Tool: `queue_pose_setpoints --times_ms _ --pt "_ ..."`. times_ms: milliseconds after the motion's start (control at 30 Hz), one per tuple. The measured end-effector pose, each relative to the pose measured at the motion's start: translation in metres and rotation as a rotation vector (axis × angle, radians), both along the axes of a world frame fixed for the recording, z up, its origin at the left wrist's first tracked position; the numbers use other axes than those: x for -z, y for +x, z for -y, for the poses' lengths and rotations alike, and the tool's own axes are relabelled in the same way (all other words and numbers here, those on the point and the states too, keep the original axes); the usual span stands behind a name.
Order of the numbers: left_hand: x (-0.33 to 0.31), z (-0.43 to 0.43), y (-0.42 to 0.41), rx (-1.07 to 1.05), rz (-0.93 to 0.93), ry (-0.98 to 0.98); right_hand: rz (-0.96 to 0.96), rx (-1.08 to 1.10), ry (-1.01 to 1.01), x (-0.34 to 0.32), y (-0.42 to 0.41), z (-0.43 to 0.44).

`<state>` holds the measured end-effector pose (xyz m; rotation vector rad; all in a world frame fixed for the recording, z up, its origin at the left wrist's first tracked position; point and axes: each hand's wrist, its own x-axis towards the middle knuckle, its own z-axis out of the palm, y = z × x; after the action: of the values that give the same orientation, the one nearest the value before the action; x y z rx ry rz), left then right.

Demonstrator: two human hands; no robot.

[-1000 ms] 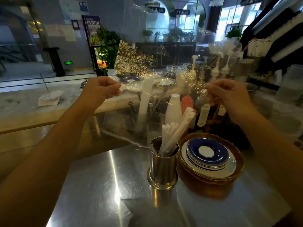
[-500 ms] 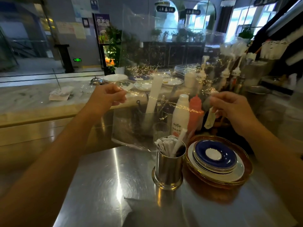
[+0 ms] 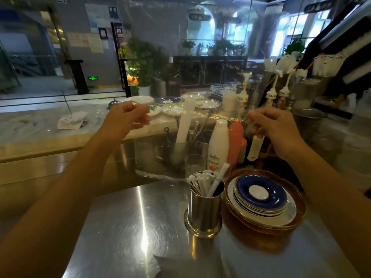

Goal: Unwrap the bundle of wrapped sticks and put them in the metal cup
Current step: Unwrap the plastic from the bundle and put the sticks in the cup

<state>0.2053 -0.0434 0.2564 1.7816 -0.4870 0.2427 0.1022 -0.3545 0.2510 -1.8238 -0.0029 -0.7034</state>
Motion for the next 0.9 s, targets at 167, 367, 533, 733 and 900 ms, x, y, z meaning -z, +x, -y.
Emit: queue_pose_setpoints --times_ms 167,367,533,733,900 --pt "-0.023 0.001 -0.001 0.002 0.037 -0.08 0.017 0.034 0.028 -0.018 0.007 0.0" --pt "-0.029 0.002 -0.004 0.013 0.047 -0.139 0.019 0.063 0.038 -0.019 0.009 -0.003" --pt "-0.03 0.0 -0.007 -0.014 0.069 -0.156 0.013 0.053 0.045 -0.019 0.005 -0.003" --pt "-0.03 -0.012 -0.009 -0.099 0.092 -0.18 0.04 -0.038 0.058 -0.023 0.001 -0.014" --pt "-0.021 -0.033 -0.014 -0.134 0.112 -0.174 0.014 -0.074 0.068 -0.021 0.003 -0.033"
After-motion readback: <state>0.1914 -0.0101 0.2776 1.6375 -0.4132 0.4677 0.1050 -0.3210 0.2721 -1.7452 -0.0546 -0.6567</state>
